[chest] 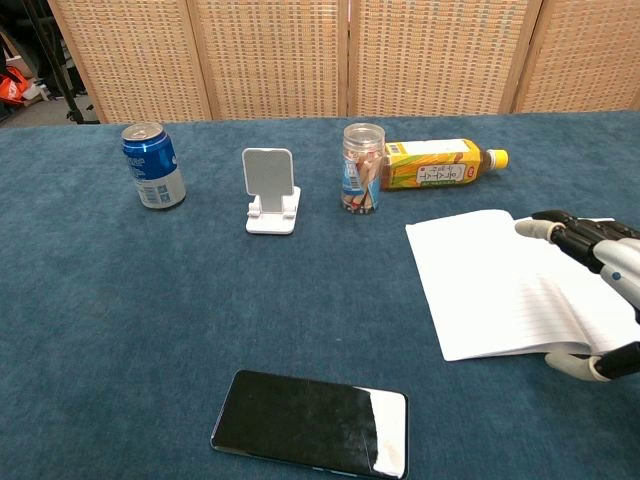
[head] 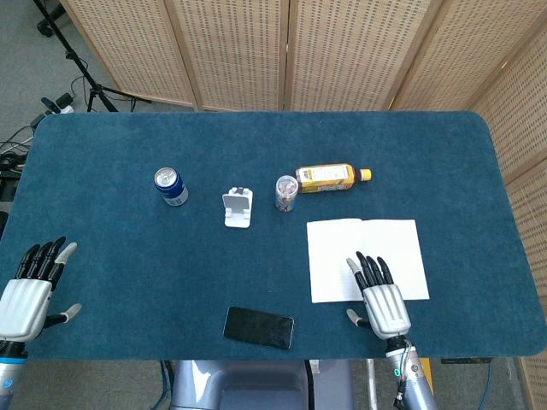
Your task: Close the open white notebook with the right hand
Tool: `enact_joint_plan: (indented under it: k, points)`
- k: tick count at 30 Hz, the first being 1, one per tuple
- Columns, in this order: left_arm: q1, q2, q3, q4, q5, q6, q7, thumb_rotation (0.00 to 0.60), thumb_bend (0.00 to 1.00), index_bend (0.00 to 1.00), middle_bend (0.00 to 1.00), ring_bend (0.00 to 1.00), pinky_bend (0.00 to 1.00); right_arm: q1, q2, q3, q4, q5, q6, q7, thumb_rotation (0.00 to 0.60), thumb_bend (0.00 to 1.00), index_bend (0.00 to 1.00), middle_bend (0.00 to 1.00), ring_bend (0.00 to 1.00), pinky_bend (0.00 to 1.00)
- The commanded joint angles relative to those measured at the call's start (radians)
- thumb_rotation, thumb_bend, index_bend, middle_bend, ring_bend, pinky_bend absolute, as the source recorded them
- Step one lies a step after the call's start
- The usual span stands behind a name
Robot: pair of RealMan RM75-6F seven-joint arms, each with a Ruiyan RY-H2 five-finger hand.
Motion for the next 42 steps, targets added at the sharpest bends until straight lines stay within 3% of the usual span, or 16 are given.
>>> enact_joint_plan:
  k: [1,42]
  points:
    - [0.000,0.000,0.000,-0.001,0.000,0.000,0.000,0.600,0.00,0.00,0.00,0.00,0.00,0.004,-0.005,0.004,0.005,0.004,-0.004,0.005,0.600,0.22,0.00,0.00,0.00,0.00]
    - [0.000,-0.001,0.000,-0.002,0.000,0.000,0.002,0.600,0.00,0.00,0.00,0.00,0.00,0.063,-0.072,0.048,0.125,0.072,-0.068,0.047,0.600,0.23,0.00,0.00,0.00,0.00]
